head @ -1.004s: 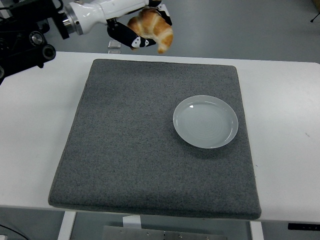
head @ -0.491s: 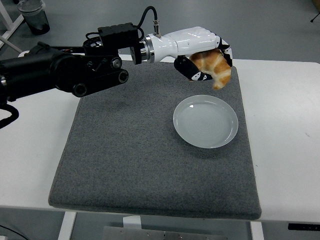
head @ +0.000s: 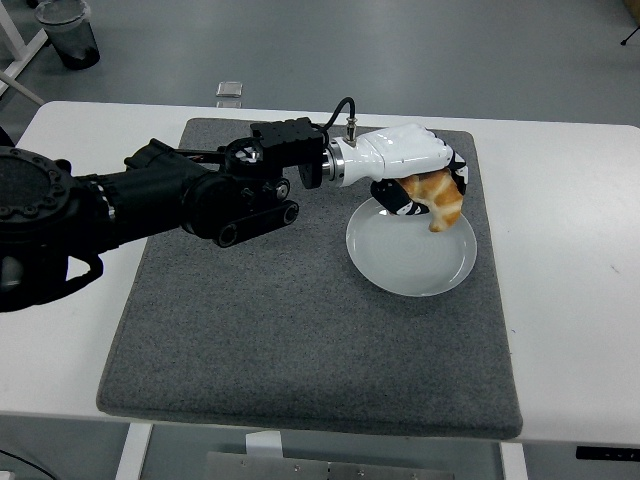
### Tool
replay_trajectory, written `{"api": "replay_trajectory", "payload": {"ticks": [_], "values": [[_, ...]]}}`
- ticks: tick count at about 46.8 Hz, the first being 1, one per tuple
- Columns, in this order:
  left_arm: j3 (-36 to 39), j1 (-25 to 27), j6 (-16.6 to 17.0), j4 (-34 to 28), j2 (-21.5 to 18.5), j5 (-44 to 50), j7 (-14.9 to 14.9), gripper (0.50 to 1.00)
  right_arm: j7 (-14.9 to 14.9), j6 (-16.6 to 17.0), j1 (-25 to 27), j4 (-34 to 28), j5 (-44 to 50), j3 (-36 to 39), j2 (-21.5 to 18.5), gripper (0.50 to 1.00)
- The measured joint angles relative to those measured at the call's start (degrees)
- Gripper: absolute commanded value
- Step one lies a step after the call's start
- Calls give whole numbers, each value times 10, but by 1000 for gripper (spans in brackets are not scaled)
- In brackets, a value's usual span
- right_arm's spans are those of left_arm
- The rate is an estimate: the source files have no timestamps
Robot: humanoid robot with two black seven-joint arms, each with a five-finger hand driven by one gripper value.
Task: Place the bread on the plate
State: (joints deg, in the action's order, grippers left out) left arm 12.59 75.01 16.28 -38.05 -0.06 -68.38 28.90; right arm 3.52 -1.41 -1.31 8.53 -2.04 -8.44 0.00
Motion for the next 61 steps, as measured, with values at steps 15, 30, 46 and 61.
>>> {"api": "replay_trajectory", "payload": {"ticks": [15, 30, 46, 61], "values": [[2, -47, 24, 26, 1, -3, 2, 500, 0, 0, -1, 0, -1, 1, 0, 930], [1, -75, 34, 24, 1, -5, 2, 500, 0, 0, -2, 0, -1, 1, 0, 930], [0, -80, 34, 20, 1, -4, 3, 500, 0, 0, -2, 0, -1, 1, 0, 930], [-5, -90, 34, 21, 1, 4, 3, 500, 0, 0, -2, -1, -1, 1, 0, 932]]}}
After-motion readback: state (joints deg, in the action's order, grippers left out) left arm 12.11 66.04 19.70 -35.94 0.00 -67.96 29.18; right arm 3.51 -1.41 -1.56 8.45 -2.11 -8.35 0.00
